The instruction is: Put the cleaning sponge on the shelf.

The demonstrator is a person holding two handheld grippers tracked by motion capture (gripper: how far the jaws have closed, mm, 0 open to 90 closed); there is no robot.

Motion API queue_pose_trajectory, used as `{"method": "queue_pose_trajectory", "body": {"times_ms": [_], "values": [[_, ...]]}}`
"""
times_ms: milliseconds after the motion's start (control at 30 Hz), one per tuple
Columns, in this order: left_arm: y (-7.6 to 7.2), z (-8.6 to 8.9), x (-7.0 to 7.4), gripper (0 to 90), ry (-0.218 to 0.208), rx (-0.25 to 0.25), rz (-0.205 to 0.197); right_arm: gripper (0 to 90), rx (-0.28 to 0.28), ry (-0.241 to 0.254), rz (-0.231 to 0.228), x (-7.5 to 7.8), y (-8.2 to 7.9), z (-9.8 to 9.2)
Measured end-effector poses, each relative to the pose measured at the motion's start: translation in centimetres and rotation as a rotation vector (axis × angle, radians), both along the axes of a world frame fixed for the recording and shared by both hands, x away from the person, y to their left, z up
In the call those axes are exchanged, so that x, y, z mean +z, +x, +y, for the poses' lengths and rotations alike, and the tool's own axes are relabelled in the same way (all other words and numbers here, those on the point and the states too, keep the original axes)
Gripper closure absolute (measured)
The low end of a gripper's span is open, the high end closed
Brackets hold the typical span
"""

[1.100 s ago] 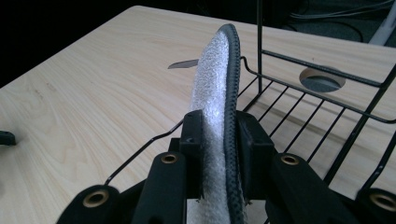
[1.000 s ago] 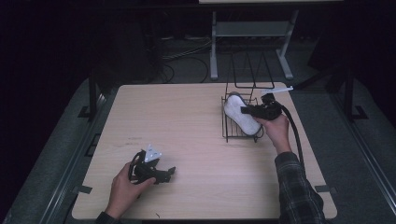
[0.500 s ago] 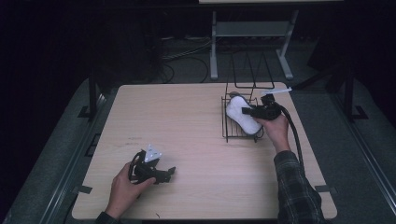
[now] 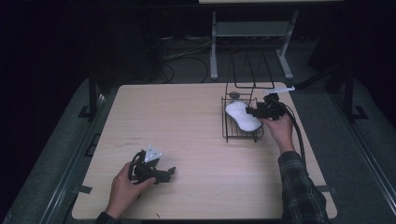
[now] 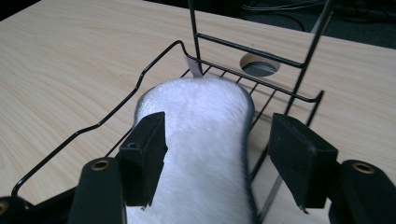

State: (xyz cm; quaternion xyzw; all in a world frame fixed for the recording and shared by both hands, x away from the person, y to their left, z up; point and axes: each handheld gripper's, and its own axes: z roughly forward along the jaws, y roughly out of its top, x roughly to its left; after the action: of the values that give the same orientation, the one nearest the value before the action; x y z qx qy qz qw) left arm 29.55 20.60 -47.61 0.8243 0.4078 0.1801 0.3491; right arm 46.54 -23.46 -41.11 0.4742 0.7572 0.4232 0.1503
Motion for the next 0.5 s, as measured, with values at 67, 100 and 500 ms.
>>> {"method": "queue_pose_trajectory", "body": {"times_ms": [67, 100, 500], "values": [[0.0, 0.0, 0.0, 12.4, 0.0, 0.0, 0.0, 44.1, 0.001, -0.01, -0.007, 0.3, -0.4, -0.4], [0.0, 0.0, 0.0, 12.4, 0.0, 0.0, 0.0, 46.8, 0.008, -0.011, -0.011, 0.5, -0.7, -0.6], [0.0, 0.0, 0.0, 12.4, 0.0, -0.001, 0.0, 89.7, 0.091, -0.102, 0.01, -0.4, -3.3, -0.6]]}}
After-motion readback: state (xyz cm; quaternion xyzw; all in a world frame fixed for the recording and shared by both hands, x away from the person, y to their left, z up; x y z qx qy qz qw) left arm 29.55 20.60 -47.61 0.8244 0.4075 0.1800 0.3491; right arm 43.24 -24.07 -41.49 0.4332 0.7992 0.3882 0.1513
